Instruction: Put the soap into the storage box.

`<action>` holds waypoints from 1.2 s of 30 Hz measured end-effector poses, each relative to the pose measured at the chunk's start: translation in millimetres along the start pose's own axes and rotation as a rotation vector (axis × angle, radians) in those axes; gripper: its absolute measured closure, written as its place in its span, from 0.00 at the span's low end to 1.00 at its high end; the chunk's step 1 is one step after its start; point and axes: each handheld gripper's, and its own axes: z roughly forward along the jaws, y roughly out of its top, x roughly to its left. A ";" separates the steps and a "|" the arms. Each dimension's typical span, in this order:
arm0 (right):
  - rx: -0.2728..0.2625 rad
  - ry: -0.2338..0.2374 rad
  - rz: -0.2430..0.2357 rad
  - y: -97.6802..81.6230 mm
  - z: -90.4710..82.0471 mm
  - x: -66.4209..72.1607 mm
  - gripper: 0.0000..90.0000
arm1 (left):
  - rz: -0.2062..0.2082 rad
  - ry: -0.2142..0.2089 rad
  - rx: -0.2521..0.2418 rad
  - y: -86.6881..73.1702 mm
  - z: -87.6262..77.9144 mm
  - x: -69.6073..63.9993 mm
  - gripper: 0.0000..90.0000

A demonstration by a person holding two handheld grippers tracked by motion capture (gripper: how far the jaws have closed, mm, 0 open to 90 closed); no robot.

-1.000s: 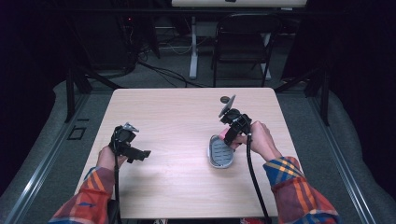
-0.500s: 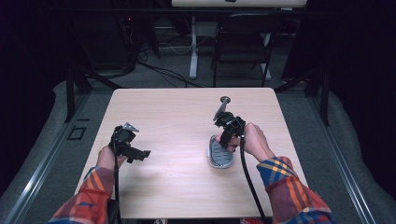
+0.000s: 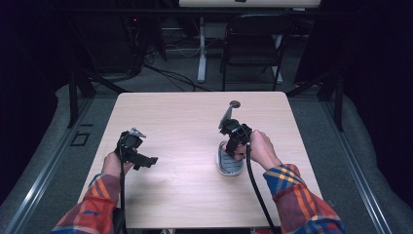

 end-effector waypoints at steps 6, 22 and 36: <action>0.008 -0.007 0.010 3.8 3.1 5.0 0.41 | -0.004 -0.001 -0.003 -1.5 -0.9 2.0 0.00; 0.026 0.054 0.081 1.6 4.8 10.3 0.39 | -0.003 -0.004 -0.002 -2.2 -2.3 1.3 0.00; -0.066 0.135 0.054 -25.4 -14.7 6.1 0.46 | -0.003 -0.004 -0.002 -2.2 -2.2 1.2 0.00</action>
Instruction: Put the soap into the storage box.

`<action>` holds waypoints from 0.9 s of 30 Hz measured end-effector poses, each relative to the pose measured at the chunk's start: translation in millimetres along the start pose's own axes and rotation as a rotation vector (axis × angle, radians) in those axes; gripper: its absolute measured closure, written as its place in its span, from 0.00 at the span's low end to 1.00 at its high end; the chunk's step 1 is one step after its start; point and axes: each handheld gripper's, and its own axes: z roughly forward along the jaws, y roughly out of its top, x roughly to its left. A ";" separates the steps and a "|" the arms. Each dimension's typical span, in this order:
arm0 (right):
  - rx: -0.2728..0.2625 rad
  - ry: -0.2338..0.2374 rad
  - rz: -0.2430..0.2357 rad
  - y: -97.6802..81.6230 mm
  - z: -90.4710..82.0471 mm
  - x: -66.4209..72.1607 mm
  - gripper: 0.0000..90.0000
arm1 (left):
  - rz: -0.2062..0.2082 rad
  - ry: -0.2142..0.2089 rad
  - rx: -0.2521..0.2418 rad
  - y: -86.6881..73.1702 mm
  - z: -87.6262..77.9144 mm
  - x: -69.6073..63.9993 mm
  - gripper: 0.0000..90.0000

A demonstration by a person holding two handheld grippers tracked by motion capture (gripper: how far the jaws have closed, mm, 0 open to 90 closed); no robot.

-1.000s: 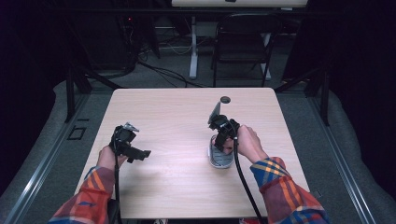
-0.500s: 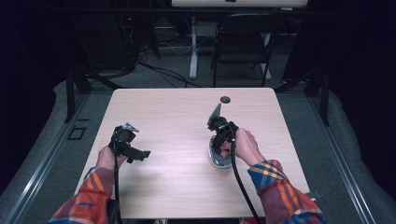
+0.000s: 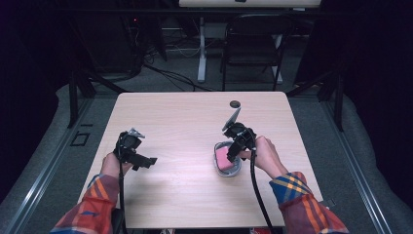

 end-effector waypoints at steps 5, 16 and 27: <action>-0.052 0.003 -0.029 -10.1 -11.7 -1.2 0.43 | 0.001 -0.002 0.000 0.1 0.0 -0.2 0.00; -0.174 -0.042 -0.114 -37.2 -38.3 -6.0 0.28 | 0.002 0.003 -0.004 0.0 -0.4 -0.7 0.00; -0.242 -0.100 -0.110 -71.4 -54.3 -21.9 0.16 | 0.007 0.001 -0.002 0.2 -0.8 -1.4 0.00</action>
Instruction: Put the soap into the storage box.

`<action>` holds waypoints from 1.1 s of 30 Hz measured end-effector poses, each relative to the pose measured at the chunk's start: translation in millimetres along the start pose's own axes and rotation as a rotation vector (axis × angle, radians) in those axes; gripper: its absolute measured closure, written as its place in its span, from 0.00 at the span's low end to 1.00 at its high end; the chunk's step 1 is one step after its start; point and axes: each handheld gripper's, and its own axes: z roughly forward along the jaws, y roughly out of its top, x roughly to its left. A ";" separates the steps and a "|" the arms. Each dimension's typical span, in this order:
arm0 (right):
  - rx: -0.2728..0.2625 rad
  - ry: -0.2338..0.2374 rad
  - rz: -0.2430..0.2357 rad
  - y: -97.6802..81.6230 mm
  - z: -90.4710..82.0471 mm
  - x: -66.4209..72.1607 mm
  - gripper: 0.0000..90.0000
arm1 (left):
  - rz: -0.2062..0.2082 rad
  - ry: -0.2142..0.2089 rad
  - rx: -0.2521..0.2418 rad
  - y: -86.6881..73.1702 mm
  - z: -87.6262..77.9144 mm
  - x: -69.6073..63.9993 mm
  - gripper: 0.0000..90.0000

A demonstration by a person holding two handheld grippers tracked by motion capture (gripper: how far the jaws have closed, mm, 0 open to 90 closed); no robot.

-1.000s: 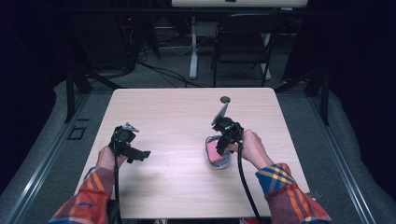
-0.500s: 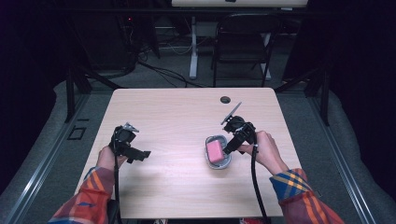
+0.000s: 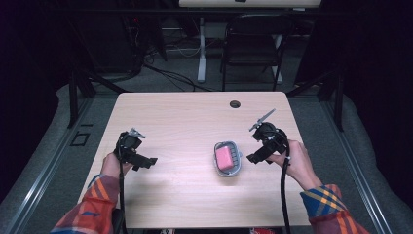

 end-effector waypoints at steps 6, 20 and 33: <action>-0.011 -0.033 0.013 -19.6 -4.6 -7.7 0.09 | 0.004 -0.005 0.002 0.5 0.9 0.0 0.00; 0.007 -0.082 0.067 -75.2 3.1 -26.8 0.00 | 0.005 0.003 0.003 0.3 0.8 -0.7 0.00; 0.094 -0.078 0.144 -129.5 39.4 -17.0 0.00 | 0.007 -0.002 0.009 0.4 2.2 -0.3 0.00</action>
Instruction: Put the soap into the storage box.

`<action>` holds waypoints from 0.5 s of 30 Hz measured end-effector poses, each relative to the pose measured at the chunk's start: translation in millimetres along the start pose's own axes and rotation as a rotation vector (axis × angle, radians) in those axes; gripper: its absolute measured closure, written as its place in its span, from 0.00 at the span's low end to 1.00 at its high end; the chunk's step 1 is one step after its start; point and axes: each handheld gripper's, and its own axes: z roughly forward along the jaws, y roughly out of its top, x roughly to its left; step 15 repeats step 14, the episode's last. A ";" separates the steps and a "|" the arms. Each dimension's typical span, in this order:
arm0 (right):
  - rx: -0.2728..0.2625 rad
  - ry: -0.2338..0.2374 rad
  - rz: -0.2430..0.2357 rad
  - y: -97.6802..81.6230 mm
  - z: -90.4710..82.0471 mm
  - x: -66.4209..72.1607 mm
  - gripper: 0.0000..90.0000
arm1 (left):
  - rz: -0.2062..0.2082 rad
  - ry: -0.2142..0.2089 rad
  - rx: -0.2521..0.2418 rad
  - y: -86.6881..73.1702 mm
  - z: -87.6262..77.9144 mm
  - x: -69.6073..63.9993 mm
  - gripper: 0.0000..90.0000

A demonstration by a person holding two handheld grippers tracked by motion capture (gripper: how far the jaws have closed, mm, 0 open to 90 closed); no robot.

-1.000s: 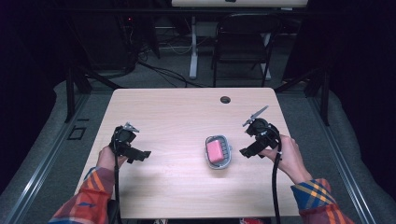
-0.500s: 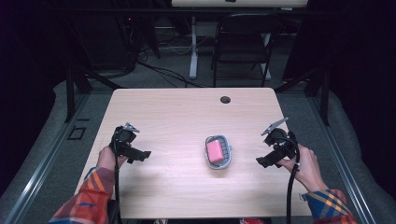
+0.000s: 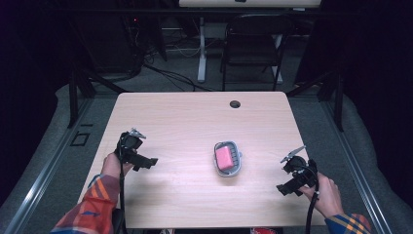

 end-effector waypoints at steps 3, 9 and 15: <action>0.066 0.002 -0.002 -3.7 8.1 -3.6 0.00 | 0.001 -0.002 0.000 0.4 0.6 -0.8 0.00; 0.080 0.012 -0.001 -3.9 16.3 -2.8 0.00 | 0.017 -0.014 0.004 1.3 -0.1 -4.8 0.00; 0.103 0.029 -0.018 -0.3 20.7 -4.9 0.00 | 0.009 -0.014 0.007 1.1 1.4 -2.9 0.00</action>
